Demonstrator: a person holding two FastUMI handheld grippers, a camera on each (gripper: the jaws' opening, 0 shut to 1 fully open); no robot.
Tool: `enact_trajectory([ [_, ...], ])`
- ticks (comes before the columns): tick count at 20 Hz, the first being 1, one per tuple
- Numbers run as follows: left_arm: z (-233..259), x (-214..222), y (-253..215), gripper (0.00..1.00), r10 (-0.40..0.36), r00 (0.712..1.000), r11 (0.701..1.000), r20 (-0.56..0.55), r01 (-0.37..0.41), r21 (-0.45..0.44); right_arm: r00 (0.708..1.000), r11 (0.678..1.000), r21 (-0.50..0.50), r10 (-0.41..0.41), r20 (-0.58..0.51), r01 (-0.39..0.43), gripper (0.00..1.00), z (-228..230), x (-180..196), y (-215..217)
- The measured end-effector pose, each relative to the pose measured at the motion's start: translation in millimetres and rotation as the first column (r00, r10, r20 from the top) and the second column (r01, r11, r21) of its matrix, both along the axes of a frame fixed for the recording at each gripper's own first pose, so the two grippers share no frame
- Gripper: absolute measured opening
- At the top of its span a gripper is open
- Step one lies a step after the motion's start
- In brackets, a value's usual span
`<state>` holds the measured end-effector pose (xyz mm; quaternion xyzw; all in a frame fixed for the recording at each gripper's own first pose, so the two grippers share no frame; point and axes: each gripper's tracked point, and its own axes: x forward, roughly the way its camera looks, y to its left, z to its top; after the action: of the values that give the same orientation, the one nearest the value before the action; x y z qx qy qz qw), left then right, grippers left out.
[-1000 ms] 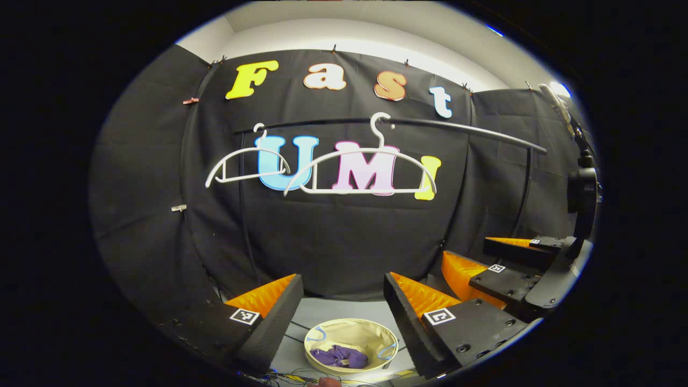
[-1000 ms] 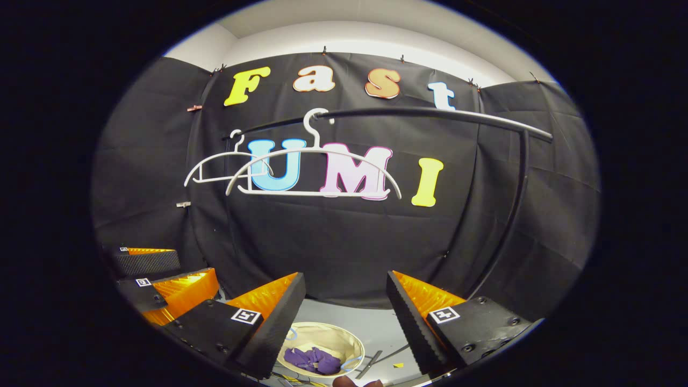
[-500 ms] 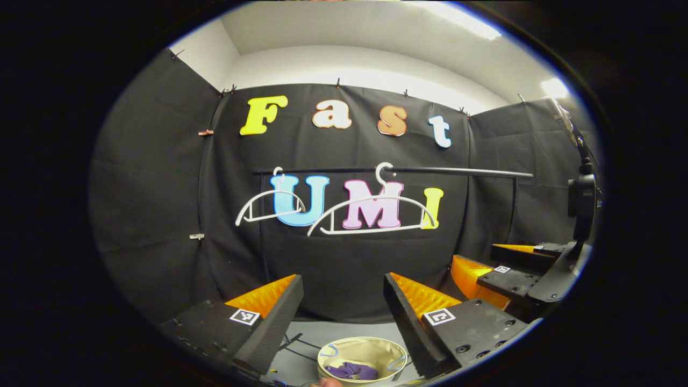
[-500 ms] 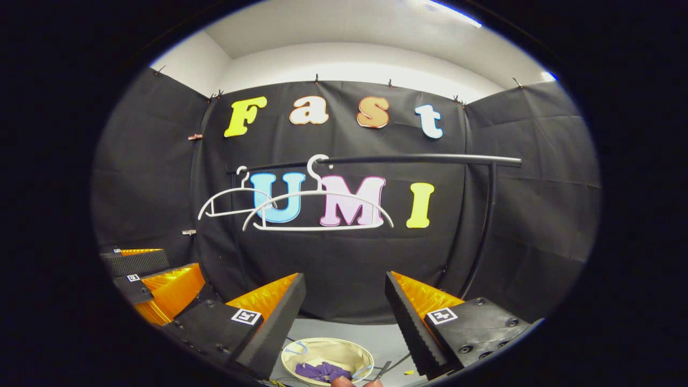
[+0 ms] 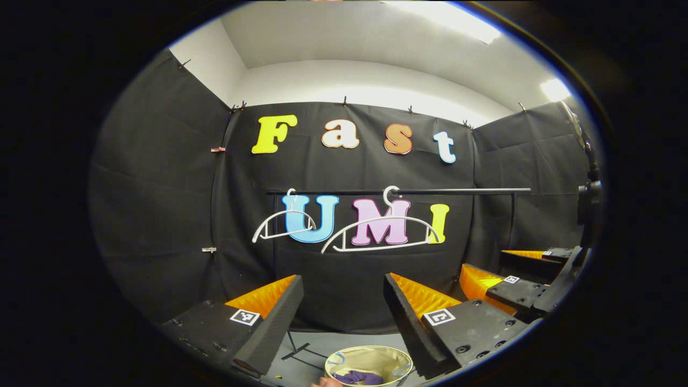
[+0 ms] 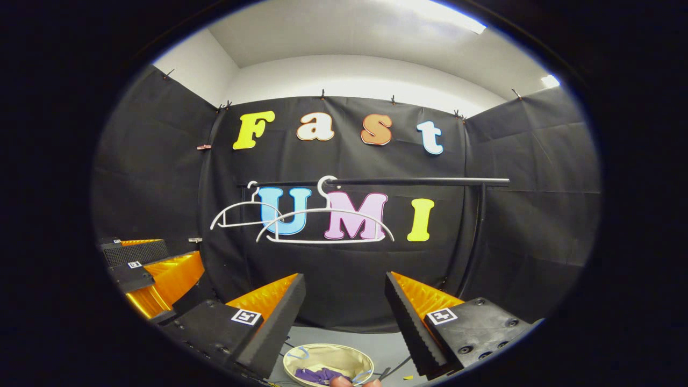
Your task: Grasp the clothes on the hanger with both hands and then place them into the laundry hamper below.
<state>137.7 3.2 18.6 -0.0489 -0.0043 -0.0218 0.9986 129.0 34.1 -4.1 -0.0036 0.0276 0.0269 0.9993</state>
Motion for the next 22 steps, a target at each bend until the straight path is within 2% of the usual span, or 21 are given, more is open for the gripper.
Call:
enact_trajectory([
  [1, 2.0, -2.4, 1.3, 0.92, 0.007, 1.000, 1.000, 0.003, -0.007, -0.001, 1.000, 1.000, 0.000, 0.003, 0.003, -0.003, 0.95, 1.3, -1.5, 0.7],
  [2, 2.3, -3.2, 2.0, 0.95, 0.013, 1.000, 1.000, 0.004, -0.013, 0.000, 1.000, 1.000, 0.000, 0.002, 0.006, -0.002, 0.95, 2.9, -3.0, 0.7],
  [4, 1.0, -4.7, 2.5, 0.95, 0.017, 1.000, 1.000, -0.001, -0.017, 0.005, 1.000, 1.000, -0.001, 0.002, 0.009, -0.002, 0.95, 4.4, -5.4, 0.6],
  [22, -4.0, -1.6, -1.2, 0.95, -0.001, 1.000, 1.000, -0.020, 0.001, 0.006, 1.000, 1.000, -0.005, -0.008, -0.003, 0.008, 0.96, 0.0, -4.1, -0.7],
])
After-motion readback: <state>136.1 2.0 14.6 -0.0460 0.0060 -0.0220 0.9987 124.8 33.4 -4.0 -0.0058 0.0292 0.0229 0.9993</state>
